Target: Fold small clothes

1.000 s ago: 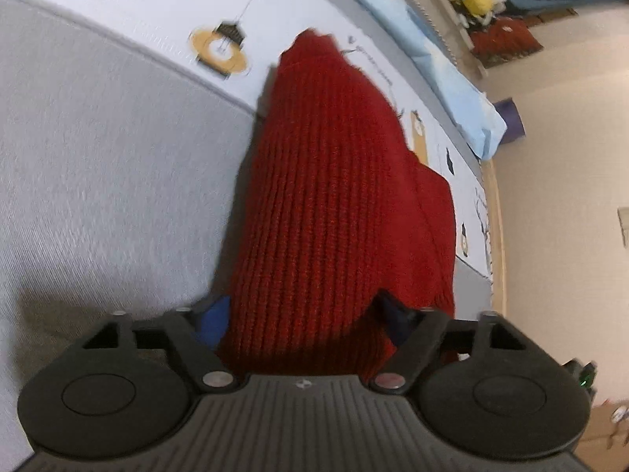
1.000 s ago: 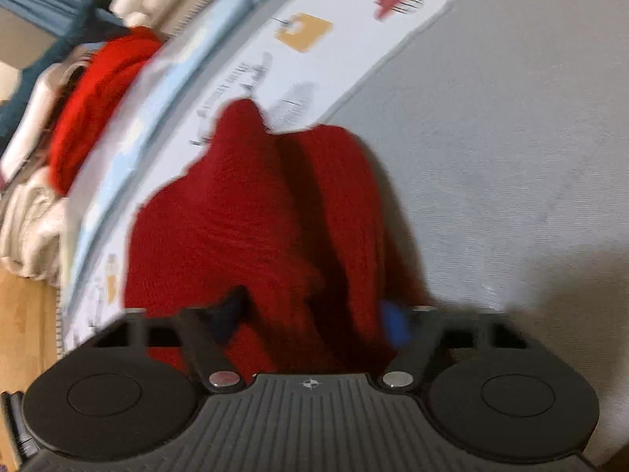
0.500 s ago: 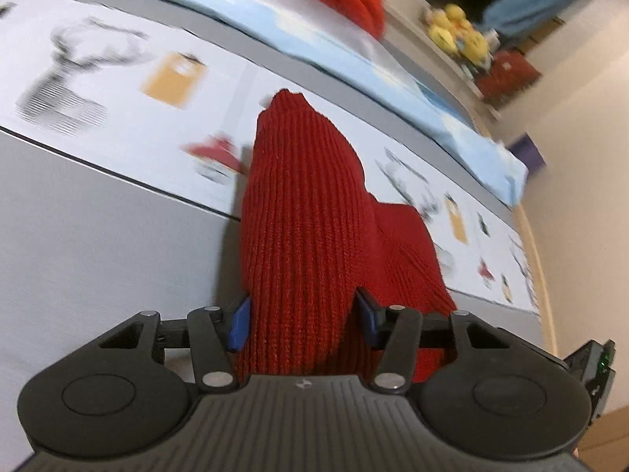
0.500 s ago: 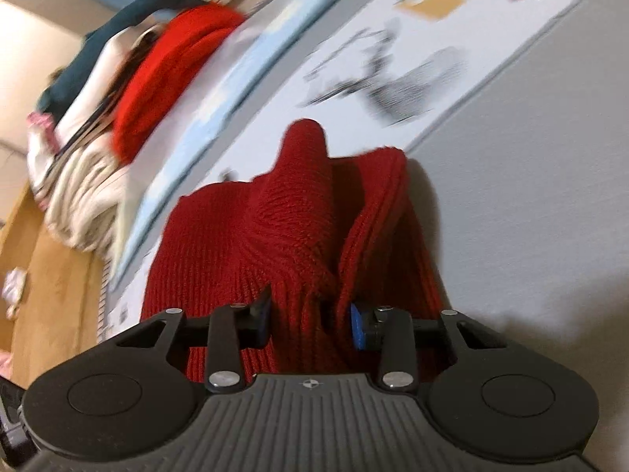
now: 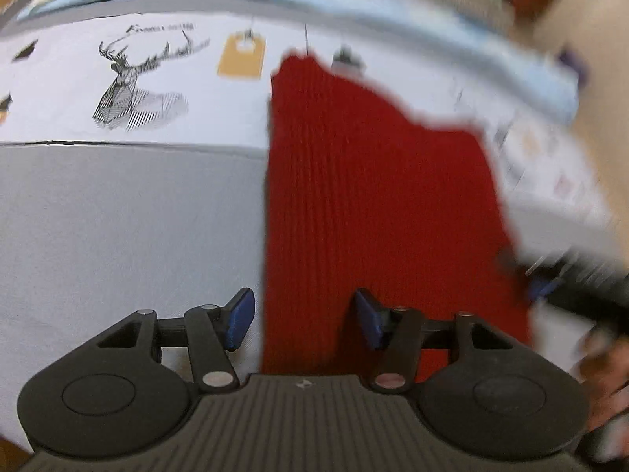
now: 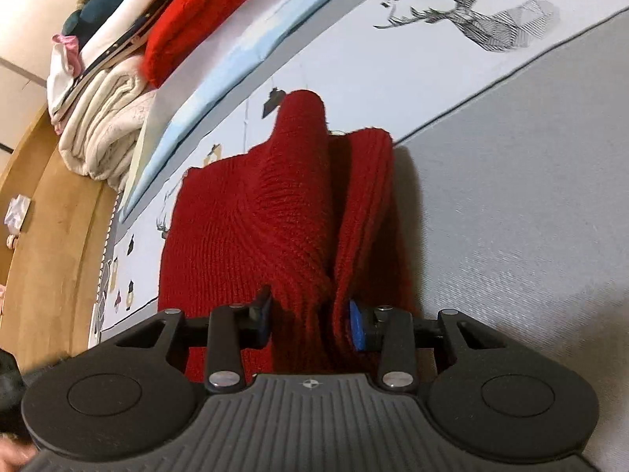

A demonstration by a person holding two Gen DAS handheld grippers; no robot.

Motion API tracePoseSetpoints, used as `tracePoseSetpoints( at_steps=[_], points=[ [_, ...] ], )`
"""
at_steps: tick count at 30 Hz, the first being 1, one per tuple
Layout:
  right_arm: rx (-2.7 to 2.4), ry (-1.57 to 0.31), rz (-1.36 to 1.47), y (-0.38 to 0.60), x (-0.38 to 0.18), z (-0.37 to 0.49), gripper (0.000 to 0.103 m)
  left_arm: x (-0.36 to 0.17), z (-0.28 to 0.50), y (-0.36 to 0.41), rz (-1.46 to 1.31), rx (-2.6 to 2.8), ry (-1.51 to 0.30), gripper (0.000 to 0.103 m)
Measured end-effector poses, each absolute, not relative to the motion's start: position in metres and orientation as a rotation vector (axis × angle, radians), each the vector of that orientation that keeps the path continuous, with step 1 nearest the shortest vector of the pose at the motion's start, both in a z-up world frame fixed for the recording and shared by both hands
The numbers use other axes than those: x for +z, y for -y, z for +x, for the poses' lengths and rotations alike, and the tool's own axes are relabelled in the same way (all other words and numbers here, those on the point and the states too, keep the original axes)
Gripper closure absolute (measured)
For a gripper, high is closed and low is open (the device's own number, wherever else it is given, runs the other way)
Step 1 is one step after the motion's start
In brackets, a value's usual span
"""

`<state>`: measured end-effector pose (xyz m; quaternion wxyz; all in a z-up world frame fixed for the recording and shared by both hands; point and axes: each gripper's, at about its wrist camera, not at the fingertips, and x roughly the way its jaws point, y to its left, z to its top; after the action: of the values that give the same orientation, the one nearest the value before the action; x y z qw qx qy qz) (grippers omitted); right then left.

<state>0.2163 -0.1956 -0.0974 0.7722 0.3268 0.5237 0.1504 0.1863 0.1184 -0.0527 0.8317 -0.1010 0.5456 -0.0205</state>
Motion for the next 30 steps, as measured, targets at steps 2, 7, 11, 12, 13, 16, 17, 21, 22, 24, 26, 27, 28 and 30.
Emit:
tracePoseSetpoints(
  at_steps=[2, 7, 11, 12, 13, 16, 17, 21, 22, 24, 26, 27, 28, 30],
  points=[
    [0.311, -1.125, 0.694, 0.196, -0.092, 0.213, 0.059, -0.056, 0.183, -0.115, -0.215, -0.026, -1.16, 0.039],
    [0.369, -1.124, 0.591, 0.192, -0.078, 0.2, 0.042, -0.07, 0.179, -0.123, -0.353, -0.027, -1.232, 0.032],
    [0.395, -1.237, 0.484, 0.192, -0.09, 0.195, 0.055, -0.072, 0.179, -0.108, -0.315, -0.064, -1.229, 0.053],
    [0.404, -1.232, 0.48, 0.194, -0.09, 0.194, 0.074, -0.069, 0.178, -0.104, -0.308, -0.081, -1.209, 0.054],
    [0.415, -1.208, 0.49, 0.198, -0.086, 0.193, 0.077, -0.067, 0.177, -0.101, -0.315, -0.1, -1.195, 0.054],
    [0.392, -1.117, 0.513, 0.211, -0.073, 0.191, 0.08, -0.07, 0.174, -0.094, -0.312, -0.131, -1.216, 0.054],
    [0.378, -1.109, 0.508, 0.214, -0.071, 0.19, 0.08, -0.072, 0.175, -0.092, -0.276, -0.121, -1.229, 0.053],
    [0.396, -1.181, 0.428, 0.207, -0.082, 0.187, 0.08, -0.077, 0.169, -0.089, -0.176, -0.097, -1.263, 0.047],
    [0.402, -1.197, 0.353, 0.201, -0.084, 0.185, 0.078, -0.077, 0.167, -0.091, -0.17, -0.097, -1.255, 0.046],
    [0.396, -1.199, 0.27, 0.196, -0.084, 0.181, 0.071, -0.069, 0.159, -0.09, -0.125, -0.088, -1.227, 0.042],
    [0.383, -1.174, 0.23, 0.199, -0.077, 0.176, 0.061, -0.059, 0.15, -0.088, -0.034, -0.063, -1.181, 0.034],
    [0.371, -1.157, 0.207, 0.199, -0.072, 0.173, 0.052, -0.052, 0.144, -0.087, 0.021, -0.034, -1.149, 0.028],
    [0.349, -1.138, 0.178, 0.199, -0.065, 0.169, 0.048, -0.045, 0.137, -0.085, 0.054, -0.005, -1.116, 0.026],
    [0.28, -1.068, 0.077, 0.197, -0.046, 0.153, 0.048, -0.027, 0.117, -0.082, 0.058, 0.006, -1.042, 0.021]
  ],
)
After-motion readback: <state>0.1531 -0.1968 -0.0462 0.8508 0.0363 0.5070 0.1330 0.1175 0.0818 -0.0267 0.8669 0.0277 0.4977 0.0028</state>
